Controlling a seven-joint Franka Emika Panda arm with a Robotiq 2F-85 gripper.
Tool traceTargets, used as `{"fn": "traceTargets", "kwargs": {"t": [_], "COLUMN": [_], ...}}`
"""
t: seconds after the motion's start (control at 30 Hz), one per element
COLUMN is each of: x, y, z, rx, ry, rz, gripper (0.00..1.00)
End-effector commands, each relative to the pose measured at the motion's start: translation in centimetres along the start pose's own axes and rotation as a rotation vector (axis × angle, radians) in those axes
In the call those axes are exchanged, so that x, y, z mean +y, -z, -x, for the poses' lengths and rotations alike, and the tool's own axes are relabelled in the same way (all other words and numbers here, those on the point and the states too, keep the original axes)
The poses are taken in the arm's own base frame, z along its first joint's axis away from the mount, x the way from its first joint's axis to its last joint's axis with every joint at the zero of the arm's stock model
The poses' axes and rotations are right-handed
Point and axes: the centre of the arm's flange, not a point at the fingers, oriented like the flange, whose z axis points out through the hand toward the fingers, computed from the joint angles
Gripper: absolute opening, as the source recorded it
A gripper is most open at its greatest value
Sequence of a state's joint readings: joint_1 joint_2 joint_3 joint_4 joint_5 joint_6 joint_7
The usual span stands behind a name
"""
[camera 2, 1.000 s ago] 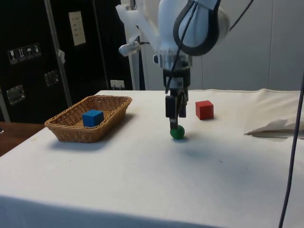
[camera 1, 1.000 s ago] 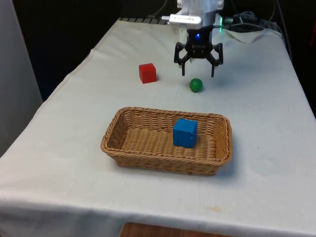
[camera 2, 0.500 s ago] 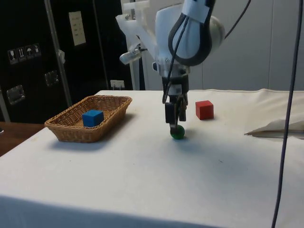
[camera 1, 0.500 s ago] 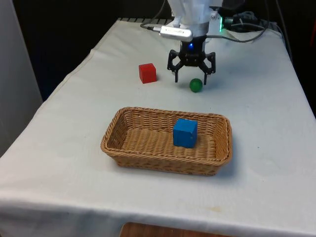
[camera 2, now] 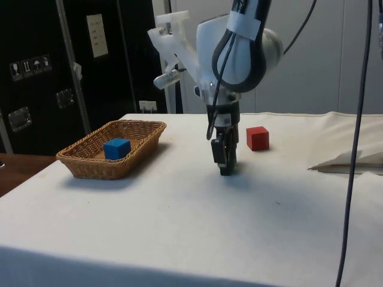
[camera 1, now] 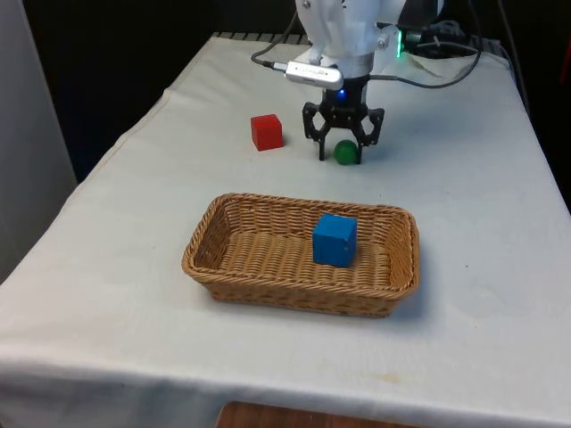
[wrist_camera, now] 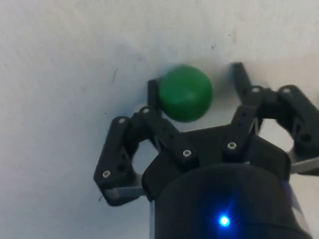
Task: Place all non-red objects into the basket.
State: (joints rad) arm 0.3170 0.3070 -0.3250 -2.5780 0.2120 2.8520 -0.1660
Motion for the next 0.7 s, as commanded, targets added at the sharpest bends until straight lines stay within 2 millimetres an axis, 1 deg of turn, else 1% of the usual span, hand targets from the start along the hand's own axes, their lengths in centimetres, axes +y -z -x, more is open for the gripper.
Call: {"fn": "traceTargets", "kwargs": {"t": [0.0,0.1,0.13,0.17,0.4,0.43,0.47,0.67], "x": [-0.2,-0.2,0.0,-0.2,-0.1,0.0,0.1,0.4], "y": [0.3,0.4,0.1,0.4,0.5,0.1,0.7,2.3], "z": [-0.1,-0.1,-0.1,-0.1,-0.1,-0.1,0.0,0.4], "rx": [0.013,0.014,0.002,0.015,0.014,0.003,0.013,0.021], "ry": [0.001,0.001,0.0,0.001,0.001,0.0,0.0,-0.001], "rz": [-0.02,-0.02,-0.002,-0.02,-0.019,-0.001,-0.018,-0.024], "gripper": [0.34,0.04,0.0,0.0,0.0,0.0,0.0,0.0]}}
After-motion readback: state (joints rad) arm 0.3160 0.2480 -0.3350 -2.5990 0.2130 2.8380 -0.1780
